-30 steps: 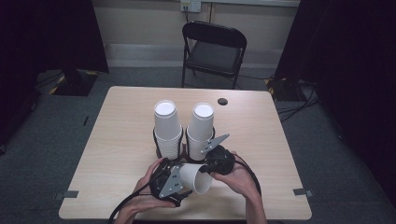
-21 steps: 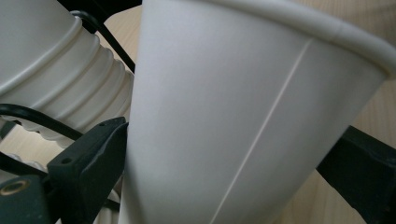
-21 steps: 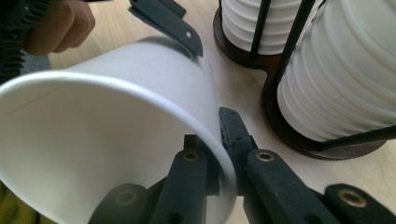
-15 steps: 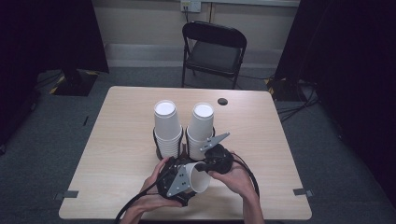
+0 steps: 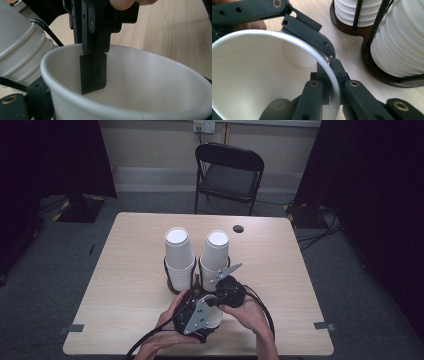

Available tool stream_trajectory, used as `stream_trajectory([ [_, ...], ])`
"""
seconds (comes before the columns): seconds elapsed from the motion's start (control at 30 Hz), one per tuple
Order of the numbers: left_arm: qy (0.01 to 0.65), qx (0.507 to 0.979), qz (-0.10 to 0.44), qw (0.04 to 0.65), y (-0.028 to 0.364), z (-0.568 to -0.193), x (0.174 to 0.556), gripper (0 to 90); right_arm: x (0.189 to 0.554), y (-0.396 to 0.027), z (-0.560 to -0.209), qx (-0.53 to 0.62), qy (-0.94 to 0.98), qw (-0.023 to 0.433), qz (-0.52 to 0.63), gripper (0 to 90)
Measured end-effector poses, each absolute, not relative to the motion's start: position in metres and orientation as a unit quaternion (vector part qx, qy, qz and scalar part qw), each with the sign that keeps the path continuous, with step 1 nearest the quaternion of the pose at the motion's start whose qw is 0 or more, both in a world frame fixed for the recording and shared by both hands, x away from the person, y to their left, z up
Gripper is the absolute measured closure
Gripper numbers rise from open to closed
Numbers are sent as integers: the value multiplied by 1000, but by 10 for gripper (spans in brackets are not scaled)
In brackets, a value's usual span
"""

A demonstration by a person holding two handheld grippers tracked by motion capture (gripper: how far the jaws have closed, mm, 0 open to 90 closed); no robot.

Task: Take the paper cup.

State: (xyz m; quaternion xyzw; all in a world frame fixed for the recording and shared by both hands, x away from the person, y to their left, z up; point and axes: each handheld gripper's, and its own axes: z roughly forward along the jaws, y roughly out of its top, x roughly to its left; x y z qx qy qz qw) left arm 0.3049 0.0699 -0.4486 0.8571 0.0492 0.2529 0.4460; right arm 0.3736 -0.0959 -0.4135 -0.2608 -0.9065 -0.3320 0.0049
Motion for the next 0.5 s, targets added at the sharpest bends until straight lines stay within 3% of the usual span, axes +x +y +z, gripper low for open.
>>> stream_trajectory([
  [0.2,54,854,253,452,71,-447,304,78,374,-98,-413,-276,-898,19,-343,867],
  [0.5,79,845,245,469,73,-448,306,84,372,-97,-411,-289,-892,3,-348,816],
])
